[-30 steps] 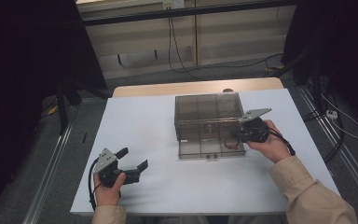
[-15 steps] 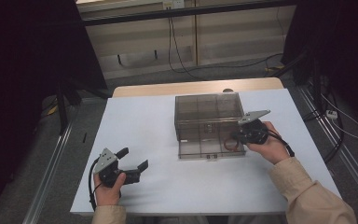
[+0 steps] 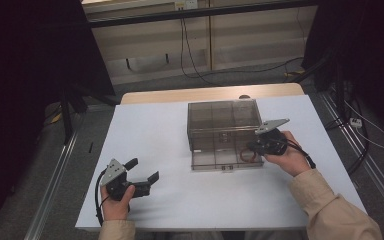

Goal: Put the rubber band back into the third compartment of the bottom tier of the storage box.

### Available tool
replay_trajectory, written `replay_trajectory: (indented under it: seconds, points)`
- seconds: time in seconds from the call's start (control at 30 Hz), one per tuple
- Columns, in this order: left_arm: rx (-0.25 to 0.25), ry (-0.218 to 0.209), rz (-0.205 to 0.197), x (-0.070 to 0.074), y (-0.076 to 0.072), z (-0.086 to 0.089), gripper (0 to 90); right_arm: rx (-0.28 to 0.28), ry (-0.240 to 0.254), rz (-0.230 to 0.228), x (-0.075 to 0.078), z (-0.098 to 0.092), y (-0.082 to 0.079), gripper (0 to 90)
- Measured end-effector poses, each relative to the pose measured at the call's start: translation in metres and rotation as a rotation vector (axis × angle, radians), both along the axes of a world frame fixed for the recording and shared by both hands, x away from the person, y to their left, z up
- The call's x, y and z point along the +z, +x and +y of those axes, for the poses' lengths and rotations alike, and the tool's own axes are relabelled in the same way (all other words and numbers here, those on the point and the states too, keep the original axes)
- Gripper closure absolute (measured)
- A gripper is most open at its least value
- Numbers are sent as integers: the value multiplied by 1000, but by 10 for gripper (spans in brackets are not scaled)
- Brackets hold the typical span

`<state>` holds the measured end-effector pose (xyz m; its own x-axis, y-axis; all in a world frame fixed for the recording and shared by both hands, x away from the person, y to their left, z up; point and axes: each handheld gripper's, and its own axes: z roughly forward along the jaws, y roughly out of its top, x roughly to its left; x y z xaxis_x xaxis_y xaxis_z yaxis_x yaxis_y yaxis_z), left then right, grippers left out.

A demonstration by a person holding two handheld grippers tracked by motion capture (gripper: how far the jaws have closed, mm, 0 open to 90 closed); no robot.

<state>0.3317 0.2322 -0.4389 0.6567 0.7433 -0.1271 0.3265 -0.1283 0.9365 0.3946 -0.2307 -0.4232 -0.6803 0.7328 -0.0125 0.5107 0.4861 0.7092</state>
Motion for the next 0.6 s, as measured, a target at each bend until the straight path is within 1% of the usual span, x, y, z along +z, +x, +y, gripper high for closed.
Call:
replay_trajectory:
  seconds: [0.17,0.53,0.6]
  points:
    - [0,-1,0,0,0,0,34,-2,-5,-2,-1,0,0,880]
    - [0,2,0,0,0,0,34,0,2,3,-2,1,0,875]
    - [1,-3,1,0,0,0,34,1,1,5,-2,1,0,874]
